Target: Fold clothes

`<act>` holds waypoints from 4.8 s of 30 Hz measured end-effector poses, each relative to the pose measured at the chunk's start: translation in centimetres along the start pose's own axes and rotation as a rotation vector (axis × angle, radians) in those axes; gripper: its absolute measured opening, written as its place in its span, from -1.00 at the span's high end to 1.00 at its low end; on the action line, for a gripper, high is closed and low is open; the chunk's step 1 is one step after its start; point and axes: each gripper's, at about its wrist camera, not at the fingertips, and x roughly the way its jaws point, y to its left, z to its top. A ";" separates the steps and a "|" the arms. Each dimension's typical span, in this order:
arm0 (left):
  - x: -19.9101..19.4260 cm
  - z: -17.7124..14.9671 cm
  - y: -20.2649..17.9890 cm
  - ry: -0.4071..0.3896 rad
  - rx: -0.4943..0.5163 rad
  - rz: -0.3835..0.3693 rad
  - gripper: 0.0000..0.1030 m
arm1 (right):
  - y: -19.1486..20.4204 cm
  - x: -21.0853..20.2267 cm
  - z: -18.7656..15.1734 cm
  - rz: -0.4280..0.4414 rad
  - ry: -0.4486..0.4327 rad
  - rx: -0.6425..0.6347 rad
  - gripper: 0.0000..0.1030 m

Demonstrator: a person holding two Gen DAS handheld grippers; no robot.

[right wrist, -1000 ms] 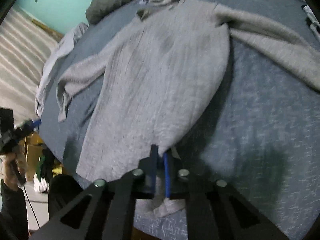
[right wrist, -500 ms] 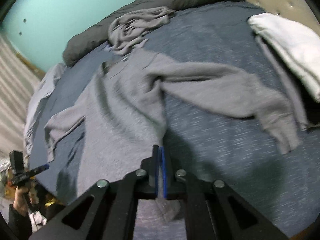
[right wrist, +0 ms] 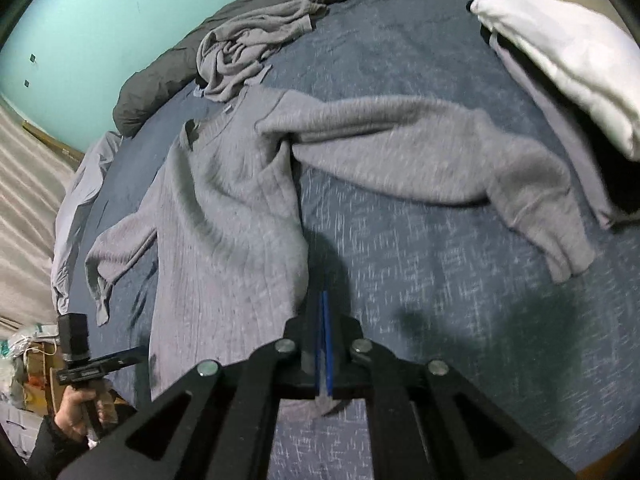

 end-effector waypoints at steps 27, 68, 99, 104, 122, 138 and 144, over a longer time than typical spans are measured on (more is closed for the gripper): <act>-18.8 -0.3 3.3 -0.273 0.075 0.026 0.95 | 4.1 2.1 -3.5 0.016 0.113 -0.069 0.40; -9.4 -1.1 1.6 -0.052 0.053 0.054 0.94 | 0.2 -0.2 -8.2 -0.026 0.198 -0.070 0.95; -10.3 -1.1 0.4 -0.079 0.098 0.056 0.94 | 2.1 3.8 -3.5 -0.096 0.109 -0.207 0.95; -10.6 -1.3 0.7 -0.082 0.110 0.054 0.70 | 0.8 0.5 -2.3 -0.063 0.027 -0.175 0.96; -8.3 -1.6 4.6 -0.016 0.063 0.092 0.20 | -1.0 -0.4 -0.7 -0.120 -0.015 -0.088 0.96; -8.7 -3.5 2.3 0.026 0.202 0.122 0.93 | -0.4 -1.3 -1.3 -0.088 -0.008 -0.094 0.96; -10.2 -4.4 2.2 -0.002 0.236 0.158 0.44 | -0.1 -1.2 -1.7 -0.081 -0.009 -0.102 0.94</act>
